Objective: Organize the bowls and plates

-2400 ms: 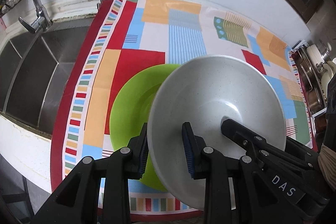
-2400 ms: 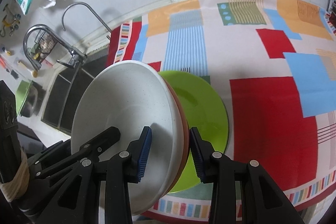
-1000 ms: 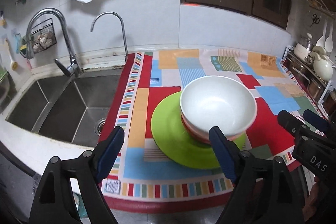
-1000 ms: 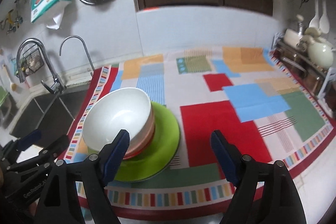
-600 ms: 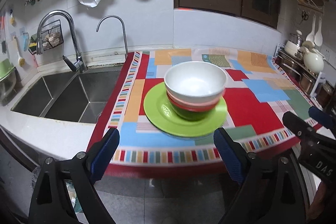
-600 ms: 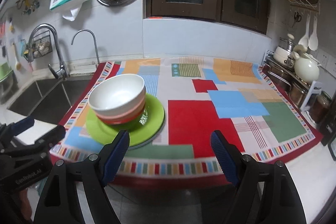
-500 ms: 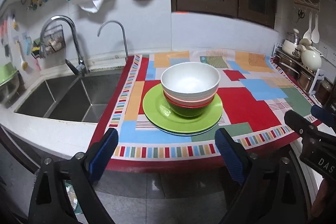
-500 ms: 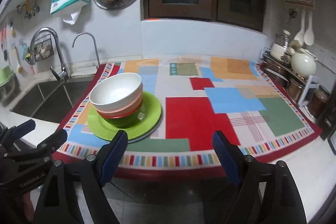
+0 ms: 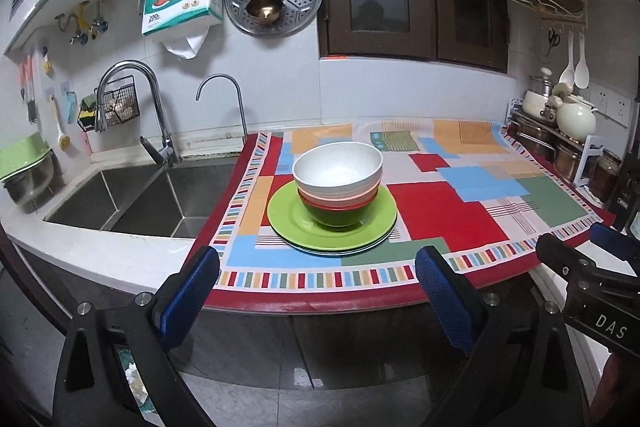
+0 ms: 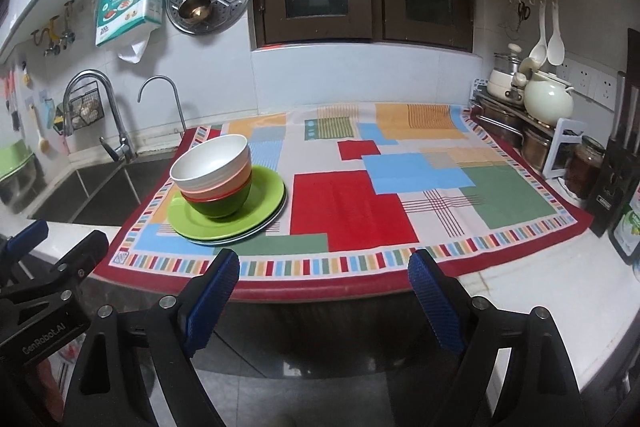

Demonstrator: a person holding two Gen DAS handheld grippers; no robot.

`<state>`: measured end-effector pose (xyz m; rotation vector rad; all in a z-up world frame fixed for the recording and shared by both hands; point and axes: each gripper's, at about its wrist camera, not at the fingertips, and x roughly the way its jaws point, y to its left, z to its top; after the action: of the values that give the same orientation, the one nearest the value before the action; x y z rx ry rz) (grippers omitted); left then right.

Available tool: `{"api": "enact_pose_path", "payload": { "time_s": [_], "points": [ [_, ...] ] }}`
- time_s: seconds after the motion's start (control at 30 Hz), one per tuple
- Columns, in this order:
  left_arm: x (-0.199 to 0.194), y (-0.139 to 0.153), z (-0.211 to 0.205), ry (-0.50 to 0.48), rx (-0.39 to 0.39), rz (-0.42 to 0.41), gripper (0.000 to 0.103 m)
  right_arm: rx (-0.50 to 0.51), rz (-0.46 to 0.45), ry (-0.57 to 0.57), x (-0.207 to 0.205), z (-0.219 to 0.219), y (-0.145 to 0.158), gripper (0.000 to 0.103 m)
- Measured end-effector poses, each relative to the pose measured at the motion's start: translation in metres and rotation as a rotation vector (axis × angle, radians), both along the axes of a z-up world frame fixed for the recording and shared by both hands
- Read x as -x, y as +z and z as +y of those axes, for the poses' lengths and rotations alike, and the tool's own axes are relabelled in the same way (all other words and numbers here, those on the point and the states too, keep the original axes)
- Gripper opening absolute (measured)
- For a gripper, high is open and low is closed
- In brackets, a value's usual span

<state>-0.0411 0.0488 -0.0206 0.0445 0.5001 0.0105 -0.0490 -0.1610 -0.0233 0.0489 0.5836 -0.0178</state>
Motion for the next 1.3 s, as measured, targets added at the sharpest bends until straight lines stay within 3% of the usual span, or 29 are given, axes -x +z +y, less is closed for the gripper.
{"api": "enact_pose_path", "payload": {
  "time_s": [0.53,1.3],
  "points": [
    [0.027,0.005,-0.002,0.013,0.006,-0.026,0.103,-0.002,-0.030,0.024,0.026,-0.003,0.006,0.087],
    [0.029,0.012,-0.001,0.018,-0.001,-0.044,0.103,-0.003,-0.047,0.031,0.028,0.002,0.010,0.087]
  ]
}}
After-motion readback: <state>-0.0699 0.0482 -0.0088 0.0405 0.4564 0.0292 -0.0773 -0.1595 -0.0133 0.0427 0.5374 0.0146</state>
